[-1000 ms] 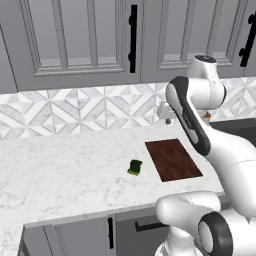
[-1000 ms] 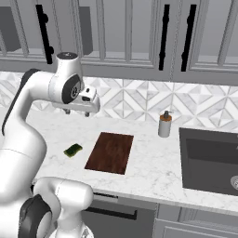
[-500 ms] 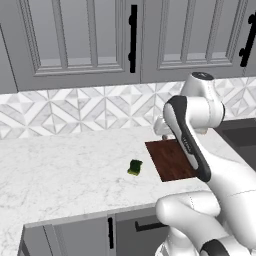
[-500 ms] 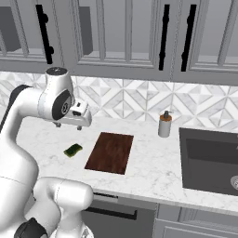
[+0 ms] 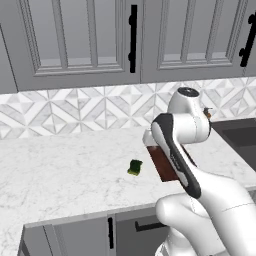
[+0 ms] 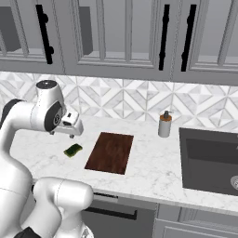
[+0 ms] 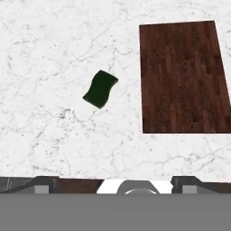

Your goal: Pick up the sponge from the counter and clean the cutting board by briefly scrubbing or pressing down on the cutting board. Once finished, release the sponge.

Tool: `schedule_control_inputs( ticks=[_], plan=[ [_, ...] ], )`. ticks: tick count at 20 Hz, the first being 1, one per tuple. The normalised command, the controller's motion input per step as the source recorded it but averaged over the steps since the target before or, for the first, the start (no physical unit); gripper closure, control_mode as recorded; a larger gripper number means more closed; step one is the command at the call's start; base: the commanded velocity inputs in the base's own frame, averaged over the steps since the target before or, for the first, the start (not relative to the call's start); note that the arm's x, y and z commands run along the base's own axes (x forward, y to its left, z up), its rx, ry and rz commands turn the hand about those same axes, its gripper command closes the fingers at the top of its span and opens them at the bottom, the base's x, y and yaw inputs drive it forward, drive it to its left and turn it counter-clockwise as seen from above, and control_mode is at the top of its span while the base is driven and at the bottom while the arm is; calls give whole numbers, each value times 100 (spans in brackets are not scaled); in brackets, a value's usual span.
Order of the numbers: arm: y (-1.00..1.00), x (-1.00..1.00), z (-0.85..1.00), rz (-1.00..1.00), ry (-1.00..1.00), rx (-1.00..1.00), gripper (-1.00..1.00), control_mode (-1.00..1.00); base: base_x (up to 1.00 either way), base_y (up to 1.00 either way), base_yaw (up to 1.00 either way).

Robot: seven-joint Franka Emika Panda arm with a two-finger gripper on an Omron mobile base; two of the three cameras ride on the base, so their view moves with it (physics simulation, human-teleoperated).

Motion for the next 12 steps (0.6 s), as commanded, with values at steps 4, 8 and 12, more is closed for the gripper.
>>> schedule_control_inputs(
  ticks=[4, 8, 12],
  plan=[
    [34, 4, -31, -7, 1, 0, -100, -100, 0, 0, 0],
    [29, 16, -36, -7, 0, 0, -100, -100, 0, 0, 0],
    [23, 24, -35, -9, 0, 0, -100, -100, 0, 0, 0]
  ],
)
